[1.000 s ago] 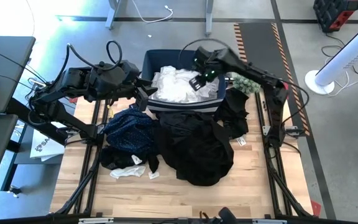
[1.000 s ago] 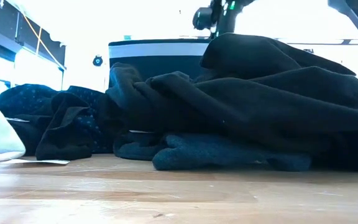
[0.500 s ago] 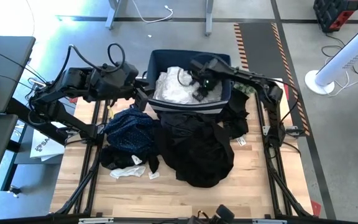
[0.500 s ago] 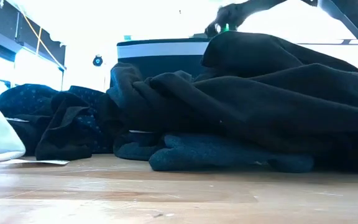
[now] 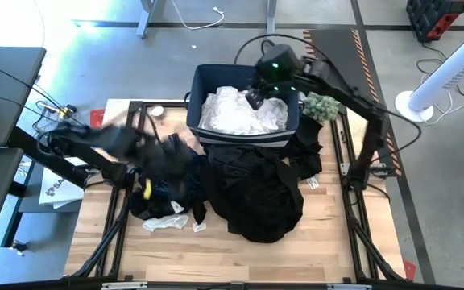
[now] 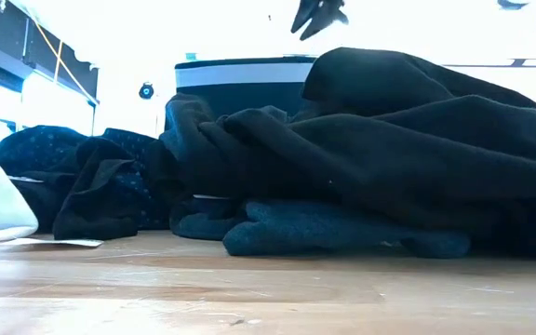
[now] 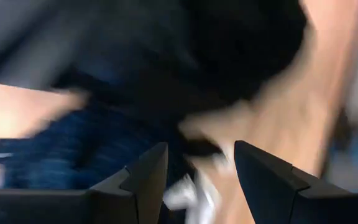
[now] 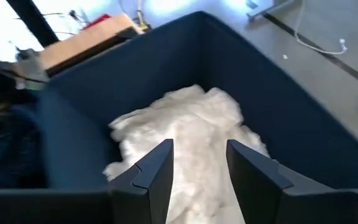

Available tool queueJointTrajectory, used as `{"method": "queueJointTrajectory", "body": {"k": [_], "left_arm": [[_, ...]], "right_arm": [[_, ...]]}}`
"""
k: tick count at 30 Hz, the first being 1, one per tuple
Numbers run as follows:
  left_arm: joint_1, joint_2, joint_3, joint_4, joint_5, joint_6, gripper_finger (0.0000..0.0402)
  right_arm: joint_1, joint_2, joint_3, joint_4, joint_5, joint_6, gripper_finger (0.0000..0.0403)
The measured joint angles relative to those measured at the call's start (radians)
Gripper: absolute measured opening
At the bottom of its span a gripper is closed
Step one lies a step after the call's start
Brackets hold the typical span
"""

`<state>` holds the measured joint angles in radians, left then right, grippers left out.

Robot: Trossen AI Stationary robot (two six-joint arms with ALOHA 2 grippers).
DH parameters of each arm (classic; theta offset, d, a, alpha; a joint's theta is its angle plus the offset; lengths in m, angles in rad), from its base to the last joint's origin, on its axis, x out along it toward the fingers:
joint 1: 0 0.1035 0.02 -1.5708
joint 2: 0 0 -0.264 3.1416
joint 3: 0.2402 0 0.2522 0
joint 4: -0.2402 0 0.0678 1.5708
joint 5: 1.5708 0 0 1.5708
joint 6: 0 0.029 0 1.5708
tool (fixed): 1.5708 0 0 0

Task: Sort clothes
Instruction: Put the white sock into the blue bin

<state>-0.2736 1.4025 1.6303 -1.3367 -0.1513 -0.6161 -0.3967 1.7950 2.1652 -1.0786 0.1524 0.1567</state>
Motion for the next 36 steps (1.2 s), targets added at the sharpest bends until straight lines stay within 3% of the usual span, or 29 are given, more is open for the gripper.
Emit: {"method": "queueJointTrajectory", "body": {"k": [3, 6, 11, 18, 23, 29, 36], "left_arm": [[-0.089, 0.001, -0.176, 0.103, 0.155, 0.090, 0.0184], [-0.156, 0.001, -0.352, 0.228, 0.232, 0.152, 0.0184], [-0.229, 0.001, -0.601, 0.441, 0.247, 0.112, 0.0184], [-0.266, 0.011, -0.871, 0.773, 0.220, -0.068, 0.0184], [-0.248, 0.059, -0.939, 0.775, 0.258, -0.195, 0.0148], [-0.223, 0.097, -0.941, 0.790, 0.370, -0.263, 0.0018], [-0.211, -0.038, -0.801, 0.681, 0.552, -0.222, 0.0004]], "right_arm": [[0.034, -0.061, -0.067, 0.020, 0.002, 0.037, 0.0145], [0.060, -0.102, -0.122, 0.022, 0.003, 0.045, 0.0145], [0.086, -0.125, -0.175, 0.006, 0.003, 0.063, 0.0145], [0.109, -0.126, -0.184, -0.001, 0.003, 0.079, 0.0145], [0.126, -0.127, -0.184, -0.002, 0.003, 0.079, 0.0145], [0.132, -0.127, -0.184, 0.001, 0.002, 0.079, 0.0145], [0.131, -0.127, -0.184, 0.002, 0.003, 0.079, 0.0145]]}}
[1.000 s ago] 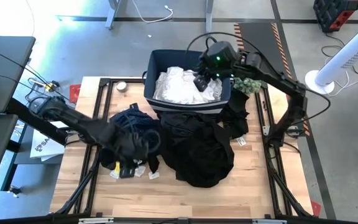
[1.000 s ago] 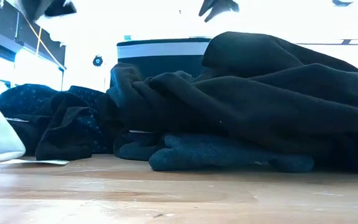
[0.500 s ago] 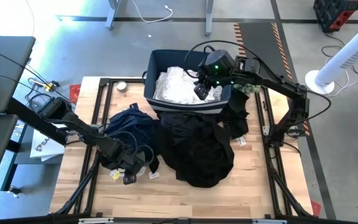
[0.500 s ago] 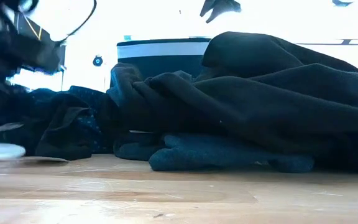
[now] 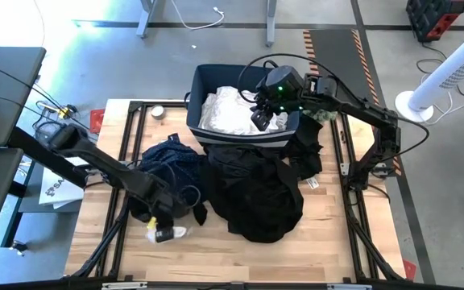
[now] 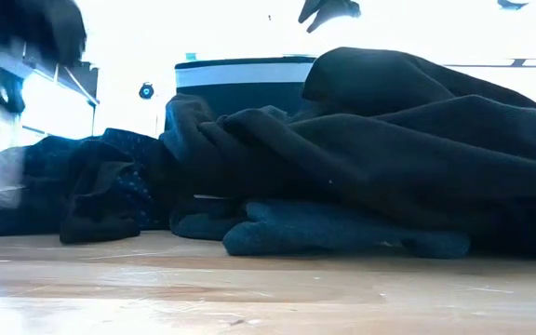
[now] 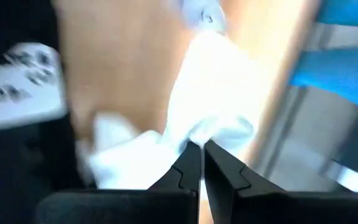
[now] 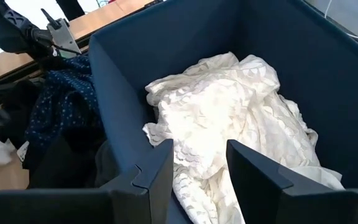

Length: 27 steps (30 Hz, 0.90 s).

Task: Sort clothes
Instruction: Put the white sock into the blue bin

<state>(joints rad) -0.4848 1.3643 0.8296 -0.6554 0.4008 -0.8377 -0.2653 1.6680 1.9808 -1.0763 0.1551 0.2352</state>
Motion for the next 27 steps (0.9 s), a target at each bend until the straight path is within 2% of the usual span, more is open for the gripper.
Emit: {"method": "queueJointTrajectory", "body": {"k": [3, 6, 9, 12, 16, 18, 20, 24, 27], "left_arm": [[0.000, -0.100, 0.105, -0.052, 0.029, -0.049, 0.0004], [0.012, -0.203, 0.217, -0.050, -0.015, -0.140, 0.0002], [0.034, -0.277, 0.337, -0.046, -0.161, -0.202, 0.0002], [0.074, -0.322, 0.459, -0.011, -0.329, -0.181, 0.0001], [0.170, -0.319, 0.592, 0.042, -0.507, -0.019, 0.0001], [0.237, -0.303, 0.639, 0.099, -0.554, 0.091, 0.0001], [0.313, -0.270, 0.679, 0.195, -0.559, 0.204, 0.0001], [0.476, -0.172, 0.761, 0.399, -0.474, 0.418, 0.0001], [0.597, -0.093, 0.849, 0.444, -0.447, 0.580, 0.0001]], "right_arm": [[0.000, 0.000, 0.000, 0.000, 0.000, -0.005, 0.0145], [0.000, 0.000, 0.000, 0.002, 0.000, -0.008, 0.0145], [0.000, 0.000, 0.000, 0.004, 0.000, -0.005, 0.0145], [0.000, 0.000, 0.000, 0.005, 0.000, 0.025, 0.0145], [0.000, -0.004, 0.026, 0.003, -0.044, 0.064, 0.0145], [0.003, -0.016, 0.071, 0.004, -0.054, 0.081, 0.0145], [0.005, -0.031, 0.128, 0.013, -0.051, 0.073, 0.0145], [0.005, -0.053, 0.249, 0.021, -0.011, 0.046, 0.0145], [0.005, -0.070, 0.322, 0.018, 0.056, 0.028, 0.0145]]}}
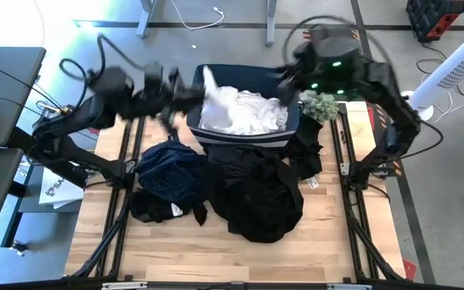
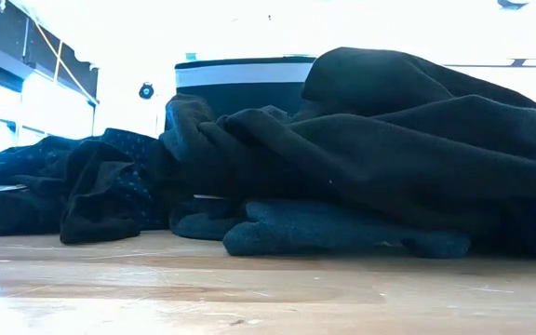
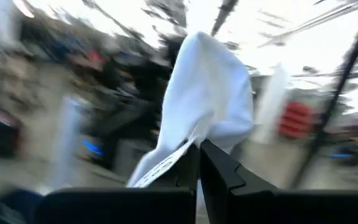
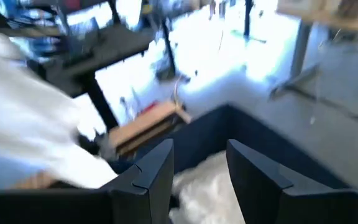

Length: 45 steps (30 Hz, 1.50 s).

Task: Sort clothes
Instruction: Put the white sock into the blue bin, then put the blue shirt into the blue bin

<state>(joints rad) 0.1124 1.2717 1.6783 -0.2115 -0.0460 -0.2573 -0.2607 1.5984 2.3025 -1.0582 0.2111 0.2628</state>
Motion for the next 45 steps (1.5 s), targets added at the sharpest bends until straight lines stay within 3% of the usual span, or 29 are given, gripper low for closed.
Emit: {"method": "queueJointTrajectory", "body": {"k": [3, 6, 9, 12, 15, 23, 27, 32, 40, 45], "left_arm": [[0.118, 0.061, 0.060, -0.047, -0.044, 0.134, 0.0001], [0.212, 0.102, 0.066, -0.173, -0.100, 0.162, 0.0001], [0.279, 0.132, 0.066, -0.434, -0.145, 0.161, 0.0001], [0.320, 0.169, 0.053, -0.728, -0.284, 0.101, 0.0001], [0.352, 0.214, 0.027, -0.889, -0.344, -0.004, 0.0013], [0.388, 0.243, 0.011, -0.836, 0.006, -0.041, 0.0125], [0.383, 0.219, 0.045, -0.755, 0.113, -0.100, 0.0174], [0.353, 0.215, 0.046, -0.735, 0.120, -0.156, 0.0190], [0.241, 0.189, 0.026, -0.752, 0.109, -0.077, 0.0164], [0.088, 0.123, 0.027, -0.932, 0.011, -0.113, 0.0149]], "right_arm": [[0.000, -0.020, 0.056, -0.026, 0.027, -0.003, 0.0145], [0.000, -0.063, 0.027, -0.040, 0.024, 0.024, 0.0145], [0.013, -0.100, 0.007, -0.109, 0.024, 0.085, 0.0145], [0.033, -0.124, 0.007, -0.198, 0.028, 0.126, 0.0145], [0.058, -0.129, 0.007, -0.264, 0.065, 0.157, 0.0145], [0.095, -0.120, 0.006, -0.298, 0.133, 0.159, 0.0145], [0.097, -0.118, 0.006, -0.300, 0.130, 0.159, 0.0145], [0.098, -0.119, 0.006, -0.300, 0.128, 0.165, 0.0145], [0.123, -0.116, 0.006, -0.389, 0.020, 0.102, 0.0145], [0.218, -0.098, 0.006, -0.482, -0.074, 0.044, 0.0145]]}}
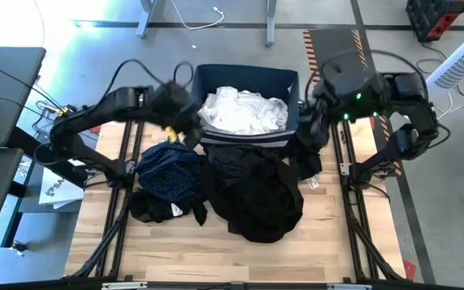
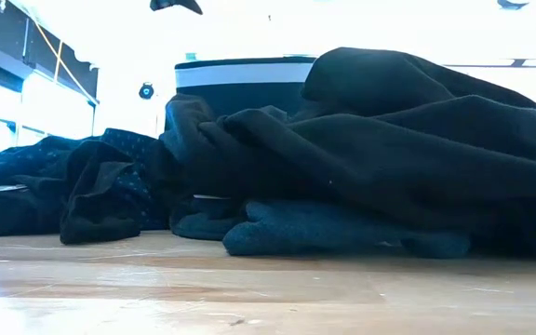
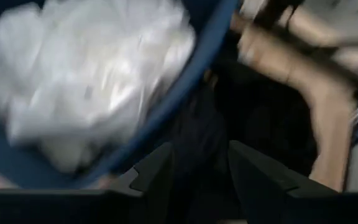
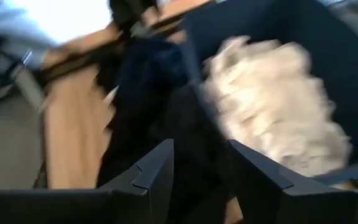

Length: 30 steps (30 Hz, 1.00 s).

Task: Sort clothes
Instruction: Put the blue shirt into the blue bin

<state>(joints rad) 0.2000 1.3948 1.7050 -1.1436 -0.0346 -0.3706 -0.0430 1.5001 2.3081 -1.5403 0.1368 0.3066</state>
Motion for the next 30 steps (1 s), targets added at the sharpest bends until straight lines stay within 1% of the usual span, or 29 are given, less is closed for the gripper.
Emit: {"method": "queueJointTrajectory", "body": {"k": [3, 6, 10, 13, 16, 18, 22, 27, 30], "left_arm": [[-0.109, -0.047, -0.030, -0.101, -0.121, -0.082, 0.0145], [-0.214, -0.107, -0.109, -0.122, -0.199, -0.199, 0.0145], [-0.333, -0.175, -0.260, -0.113, -0.237, -0.374, 0.0145], [-0.384, -0.210, -0.387, -0.114, -0.244, -0.506, 0.0145], [-0.394, -0.220, -0.518, -0.102, -0.250, -0.624, 0.0145], [-0.387, -0.221, -0.600, -0.072, -0.244, -0.674, 0.0145], [-0.349, -0.210, -0.753, 0.051, -0.208, -0.728, 0.0159], [-0.288, -0.174, -0.913, 0.131, -0.187, -0.779, 0.0199], [-0.246, -0.141, -1.009, 0.220, -0.153, -0.765, 0.0205]], "right_arm": [[0.070, 0.025, 0.000, -0.027, -0.044, -0.029, 0.0145], [0.122, 0.054, 0.000, -0.027, -0.039, -0.045, 0.0145], [0.143, 0.097, 0.000, -0.026, 0.008, -0.027, 0.0145], [0.142, 0.129, 0.000, -0.026, 0.024, 0.002, 0.0145], [0.142, 0.156, 0.000, -0.026, 0.025, 0.003, 0.0145], [0.142, 0.169, 0.000, -0.026, 0.025, -0.001, 0.0145], [0.142, 0.183, 0.000, -0.026, 0.025, -0.015, 0.0145], [0.142, 0.183, 0.000, -0.016, 0.027, -0.019, 0.0145], [0.141, 0.183, 0.000, -0.003, 0.027, -0.019, 0.0145]]}}
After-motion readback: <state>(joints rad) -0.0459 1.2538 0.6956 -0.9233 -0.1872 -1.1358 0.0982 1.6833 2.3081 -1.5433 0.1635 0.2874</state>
